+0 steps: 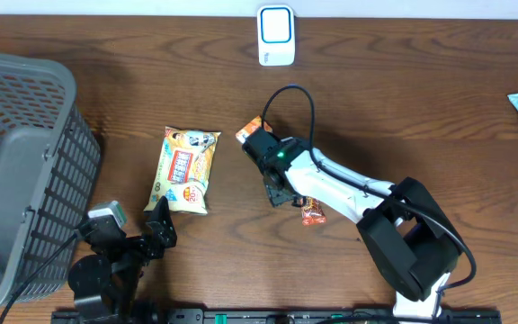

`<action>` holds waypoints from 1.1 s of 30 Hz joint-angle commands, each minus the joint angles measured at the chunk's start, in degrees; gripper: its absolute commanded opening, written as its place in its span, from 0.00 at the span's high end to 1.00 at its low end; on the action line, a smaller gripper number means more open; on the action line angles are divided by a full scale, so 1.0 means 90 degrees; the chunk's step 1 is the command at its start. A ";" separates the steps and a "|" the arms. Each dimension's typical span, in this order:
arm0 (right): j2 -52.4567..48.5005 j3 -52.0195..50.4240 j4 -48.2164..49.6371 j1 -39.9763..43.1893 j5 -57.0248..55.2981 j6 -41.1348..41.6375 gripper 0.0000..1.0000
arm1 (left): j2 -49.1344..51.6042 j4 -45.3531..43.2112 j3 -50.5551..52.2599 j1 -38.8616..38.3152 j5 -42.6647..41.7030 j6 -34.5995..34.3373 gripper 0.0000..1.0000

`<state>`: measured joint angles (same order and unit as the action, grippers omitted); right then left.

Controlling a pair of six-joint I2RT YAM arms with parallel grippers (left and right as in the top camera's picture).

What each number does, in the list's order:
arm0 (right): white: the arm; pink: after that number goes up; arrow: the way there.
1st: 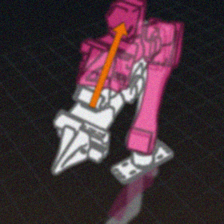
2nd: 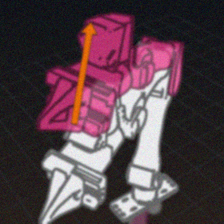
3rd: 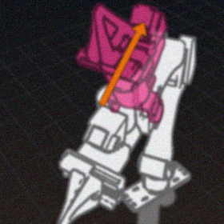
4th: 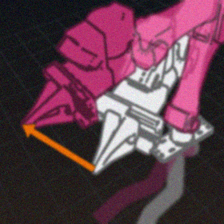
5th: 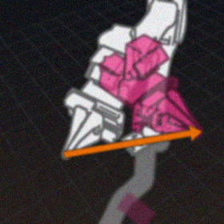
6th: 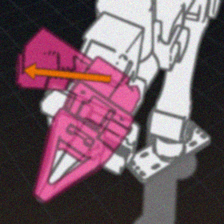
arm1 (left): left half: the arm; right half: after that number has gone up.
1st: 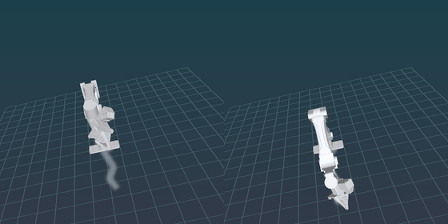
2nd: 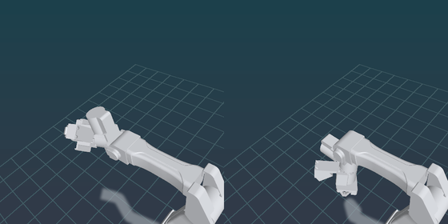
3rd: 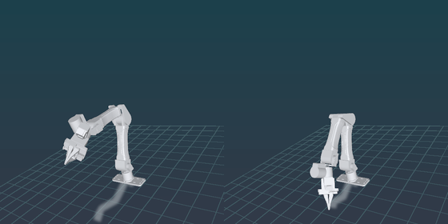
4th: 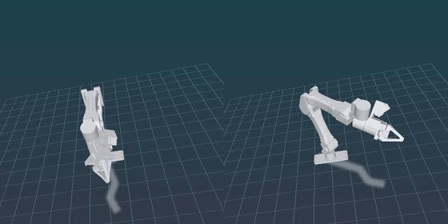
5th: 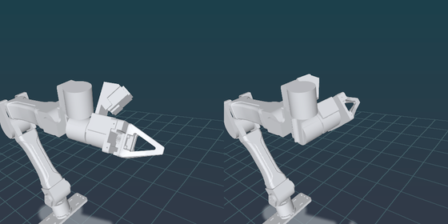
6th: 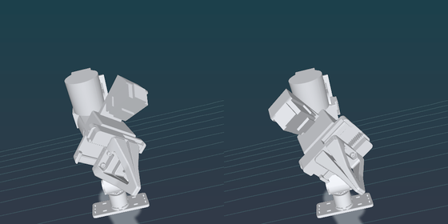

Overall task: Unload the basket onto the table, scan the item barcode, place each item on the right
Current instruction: 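Reach the right gripper to the red TOP bar and grasp it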

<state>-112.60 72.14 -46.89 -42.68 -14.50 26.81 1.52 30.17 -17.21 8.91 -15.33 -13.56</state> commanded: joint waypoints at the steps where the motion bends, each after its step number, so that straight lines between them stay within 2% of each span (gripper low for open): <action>1: -0.0124 -0.0461 0.0197 0.0010 -0.0160 -0.0299 0.50 | -0.0019 -0.0019 0.0015 0.0015 -0.0078 -0.0032 0.02; 3: -0.0124 -0.0503 0.0126 0.0012 -0.0158 -0.0299 0.57 | -0.0019 -0.0019 0.0015 0.0015 -0.0078 -0.0032 0.02; 17: -0.0143 -0.0663 -0.0342 0.0466 0.0828 -0.0257 0.70 | -0.0019 -0.0019 0.0015 0.0015 -0.0080 -0.0034 0.02; 18: -0.0158 -0.0699 -0.0323 0.0522 0.0967 -0.0335 0.72 | -0.0019 -0.0019 0.0015 0.0015 -0.0078 -0.0032 0.02; 20: -0.0228 -0.0811 -0.0253 0.0726 0.1583 -0.0646 0.84 | -0.0019 -0.0019 0.0015 0.0015 -0.0078 -0.0032 0.02; 22: -0.0240 -0.0818 -0.0209 0.0908 0.2470 -0.1243 0.88 | -0.0019 -0.0019 0.0015 0.0015 -0.0078 -0.0032 0.02; 23: -0.0238 -0.0697 -0.0277 0.1122 0.3740 -0.1972 0.99 | -0.0019 -0.0019 0.0015 0.0015 -0.0078 -0.0032 0.02; 28: -0.0238 -0.0410 -0.0831 0.1802 0.7111 -0.4328 0.99 | -0.0019 -0.0019 0.0015 0.0015 -0.0078 -0.0034 0.02; 29: -0.0238 -0.0410 -0.1103 0.1974 0.7922 -0.5175 0.99 | -0.0019 -0.0019 0.0015 0.0015 -0.0078 -0.0032 0.02; 31: -0.0238 -0.0413 -0.1608 0.2169 0.8740 -0.6516 0.99 | -0.0019 -0.0019 0.0015 0.0015 -0.0078 -0.0032 0.02; 33: -0.0238 -0.0413 -0.1940 0.2254 0.9051 -0.7371 0.99 | -0.0019 -0.0019 0.0015 0.0015 -0.0078 -0.0032 0.02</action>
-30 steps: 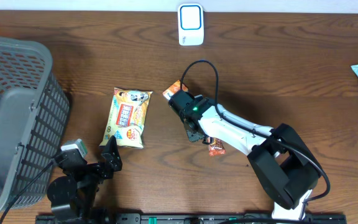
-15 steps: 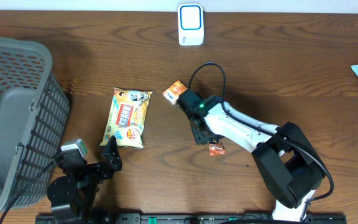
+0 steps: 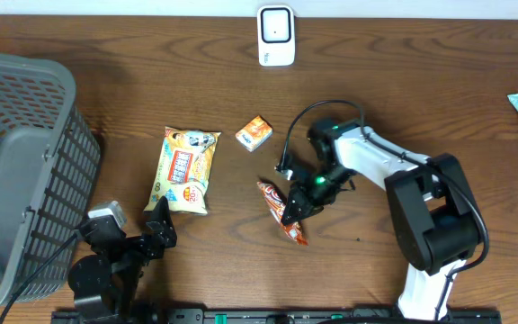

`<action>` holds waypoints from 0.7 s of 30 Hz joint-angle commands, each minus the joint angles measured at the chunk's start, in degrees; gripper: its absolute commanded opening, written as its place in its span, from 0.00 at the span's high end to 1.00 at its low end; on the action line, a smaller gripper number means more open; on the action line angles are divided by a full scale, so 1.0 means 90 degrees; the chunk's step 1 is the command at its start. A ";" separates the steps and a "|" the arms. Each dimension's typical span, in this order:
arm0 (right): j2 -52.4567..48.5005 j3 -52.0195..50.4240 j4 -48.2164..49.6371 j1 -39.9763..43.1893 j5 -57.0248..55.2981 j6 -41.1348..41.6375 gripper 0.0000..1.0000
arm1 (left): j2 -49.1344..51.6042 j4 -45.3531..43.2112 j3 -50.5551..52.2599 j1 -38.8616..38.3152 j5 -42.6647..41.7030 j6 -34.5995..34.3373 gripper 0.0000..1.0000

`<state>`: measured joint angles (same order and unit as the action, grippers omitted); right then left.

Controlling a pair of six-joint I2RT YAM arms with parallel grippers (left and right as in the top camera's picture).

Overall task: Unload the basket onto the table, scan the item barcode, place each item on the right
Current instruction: 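Reach the right gripper to the red TOP bar and grasp it, then lift the TOP bar with the right gripper and rotate it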

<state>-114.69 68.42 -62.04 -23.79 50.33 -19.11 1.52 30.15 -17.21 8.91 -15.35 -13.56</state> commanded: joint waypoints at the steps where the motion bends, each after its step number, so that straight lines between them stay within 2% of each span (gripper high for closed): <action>1: -0.0005 -0.0002 -0.0425 0.0180 0.1994 -0.2684 0.99 | -0.0019 -0.0017 0.0015 0.0015 -0.0075 -0.0032 0.02; 6: -0.0005 -0.0002 -0.0954 0.0129 0.2676 -0.4206 0.99 | -0.0019 -0.0017 0.0015 0.0015 -0.0075 -0.0032 0.02; 7: -0.0005 -0.0002 -0.1190 0.0083 0.2897 -0.4920 0.99 | -0.0019 -0.0017 0.0015 0.0015 -0.0075 -0.0034 0.02; 12: -0.0005 -0.0002 -0.1778 -0.0039 0.3315 -0.6479 0.99 | -0.0019 -0.0017 0.0015 0.0015 -0.0075 -0.0032 0.02; 14: -0.0005 -0.0002 -0.1926 -0.0063 0.3502 -0.6822 0.99 | -0.0019 -0.0017 0.0015 0.0015 -0.0075 -0.0034 0.02; 21: -0.0005 -0.0002 -0.1965 -0.0211 0.3959 -0.6863 0.99 | -0.0019 -0.0017 0.0015 0.0015 -0.0078 -0.0034 0.02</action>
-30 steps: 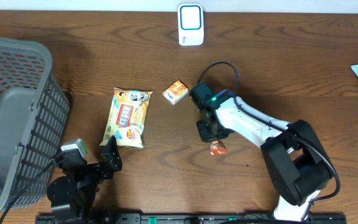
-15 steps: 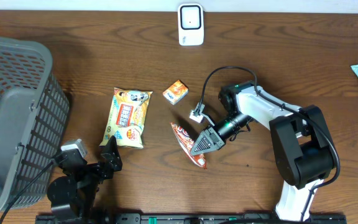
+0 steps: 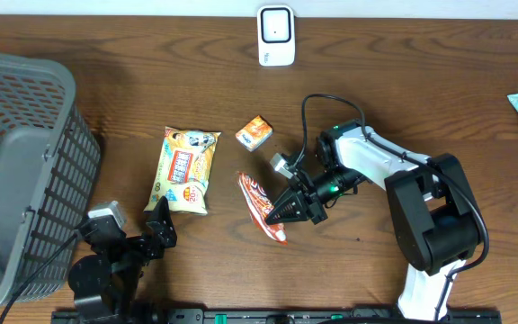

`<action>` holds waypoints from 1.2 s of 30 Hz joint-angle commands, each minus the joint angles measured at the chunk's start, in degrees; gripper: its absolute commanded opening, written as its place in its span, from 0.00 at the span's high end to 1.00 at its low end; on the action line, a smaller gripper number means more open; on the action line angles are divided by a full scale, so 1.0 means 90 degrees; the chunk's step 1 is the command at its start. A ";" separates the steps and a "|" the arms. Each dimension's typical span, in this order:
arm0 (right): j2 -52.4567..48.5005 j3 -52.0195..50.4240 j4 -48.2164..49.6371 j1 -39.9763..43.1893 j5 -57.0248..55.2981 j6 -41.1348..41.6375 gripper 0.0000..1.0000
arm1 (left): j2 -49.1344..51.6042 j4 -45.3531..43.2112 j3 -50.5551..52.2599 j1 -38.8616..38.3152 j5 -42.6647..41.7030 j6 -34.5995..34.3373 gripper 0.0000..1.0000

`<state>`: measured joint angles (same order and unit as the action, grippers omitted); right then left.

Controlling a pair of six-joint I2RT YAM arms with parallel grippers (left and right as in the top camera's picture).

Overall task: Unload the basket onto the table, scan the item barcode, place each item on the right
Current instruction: 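Lift the TOP bar with the right gripper and rotate it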

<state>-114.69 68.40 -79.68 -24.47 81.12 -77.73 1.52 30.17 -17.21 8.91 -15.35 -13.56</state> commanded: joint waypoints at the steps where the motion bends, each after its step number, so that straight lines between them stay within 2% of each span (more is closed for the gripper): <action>1: -0.0005 0.0000 -0.0002 -0.0172 0.0554 -0.0359 0.99 | -0.0019 -0.0019 0.0015 0.0015 -0.0075 -0.0032 0.02; 6: -0.0005 0.0000 -0.0005 -0.0228 0.0559 -0.0758 0.99 | -0.0019 -0.0019 0.0015 0.0015 -0.0075 -0.0034 0.02; 36: -0.0005 0.0000 -0.0058 -0.0291 0.0738 -0.0753 0.99 | -0.0019 -0.0019 0.0015 0.0015 -0.0075 -0.0032 0.02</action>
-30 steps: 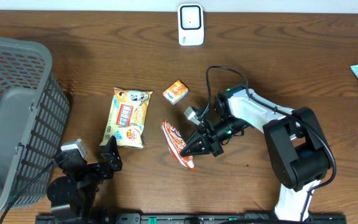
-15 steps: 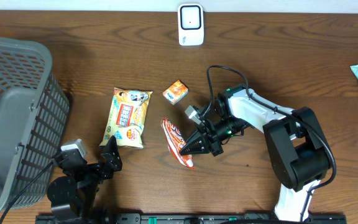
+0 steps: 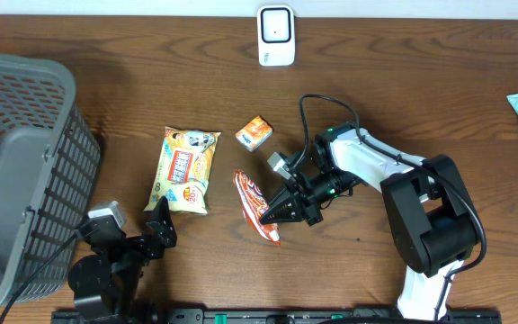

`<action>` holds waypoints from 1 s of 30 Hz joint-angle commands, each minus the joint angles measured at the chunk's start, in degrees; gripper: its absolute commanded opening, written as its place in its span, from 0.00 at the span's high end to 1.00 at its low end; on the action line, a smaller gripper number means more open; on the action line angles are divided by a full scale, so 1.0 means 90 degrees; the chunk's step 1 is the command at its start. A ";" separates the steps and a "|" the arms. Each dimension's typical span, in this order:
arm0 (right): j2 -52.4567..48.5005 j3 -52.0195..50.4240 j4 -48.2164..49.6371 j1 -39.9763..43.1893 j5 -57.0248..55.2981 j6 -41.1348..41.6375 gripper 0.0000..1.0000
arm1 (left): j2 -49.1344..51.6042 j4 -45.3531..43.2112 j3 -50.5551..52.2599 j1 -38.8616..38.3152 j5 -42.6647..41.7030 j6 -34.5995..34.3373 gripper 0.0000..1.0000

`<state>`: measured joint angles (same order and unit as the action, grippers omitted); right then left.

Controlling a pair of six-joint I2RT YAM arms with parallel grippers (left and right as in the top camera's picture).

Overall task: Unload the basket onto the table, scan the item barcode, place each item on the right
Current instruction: 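Lift the TOP bar with the right gripper and rotate it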

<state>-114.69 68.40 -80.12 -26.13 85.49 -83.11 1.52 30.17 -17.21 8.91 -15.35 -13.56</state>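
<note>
A red and orange snack packet (image 3: 254, 202) lies on the wooden table, its right edge between the fingertips of my right gripper (image 3: 271, 211), which is shut on it. The white barcode scanner (image 3: 276, 35) stands at the table's far edge, well away from the packet. A small orange box (image 3: 254, 133) sits just above the packet. A large yellow snack bag (image 3: 185, 169) lies to the left. My left gripper (image 3: 162, 230) rests near the front edge, its fingers a little apart with nothing between them.
A grey mesh basket (image 3: 25, 171) fills the left side. A teal packet lies at the far right edge. The right arm's cable (image 3: 317, 112) loops above its wrist.
My right gripper has shifted slightly left and up with the red packet, which now lies a little nearer the yellow bag. The left arm has not moved.
My right gripper first reached over by the orange box with the red packet below its arm. Then it was turned round, at the packet's right end. Afterwards it held the packet further left, and now further left again.
</note>
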 commanded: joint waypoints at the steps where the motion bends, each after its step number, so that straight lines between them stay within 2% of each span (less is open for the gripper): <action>1: -0.0005 0.0000 -0.0010 -0.0107 0.0253 -0.0153 0.99 | -0.0019 -0.0019 0.0015 0.0015 -0.0075 -0.0034 0.02; 12: -0.0005 0.0000 0.0029 -0.0107 -0.0141 -0.0158 0.99 | -0.0019 -0.0019 0.0015 0.0015 -0.0075 -0.0032 0.02; 21: -0.0005 0.0000 0.0947 -0.0090 -0.0903 0.0046 0.99 | -0.0019 -0.0019 0.0015 0.0015 -0.0075 -0.0034 0.02; 24: -0.0005 0.0000 0.2237 -0.0090 -0.1620 0.1870 0.99 | -0.0019 -0.0019 0.0015 0.0015 -0.0075 -0.0034 0.02; 26: -0.0005 0.0002 0.3344 -0.0090 -0.2370 0.3636 0.99 | -0.0019 -0.0019 0.0015 0.0015 -0.0075 -0.0032 0.02; 28: -0.0005 0.0029 0.4097 -0.0083 -0.2856 0.4945 0.99 | -0.0019 -0.0019 0.0015 0.0015 -0.0075 -0.0032 0.03; 30: -0.0005 0.0097 0.4340 -0.0066 -0.3058 0.5416 0.99 | -0.0019 -0.0019 0.0015 0.0015 -0.0075 -0.0032 0.02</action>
<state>-114.80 68.23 -42.50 -26.70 63.22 -50.33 1.50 30.17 -17.21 8.91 -15.35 -13.56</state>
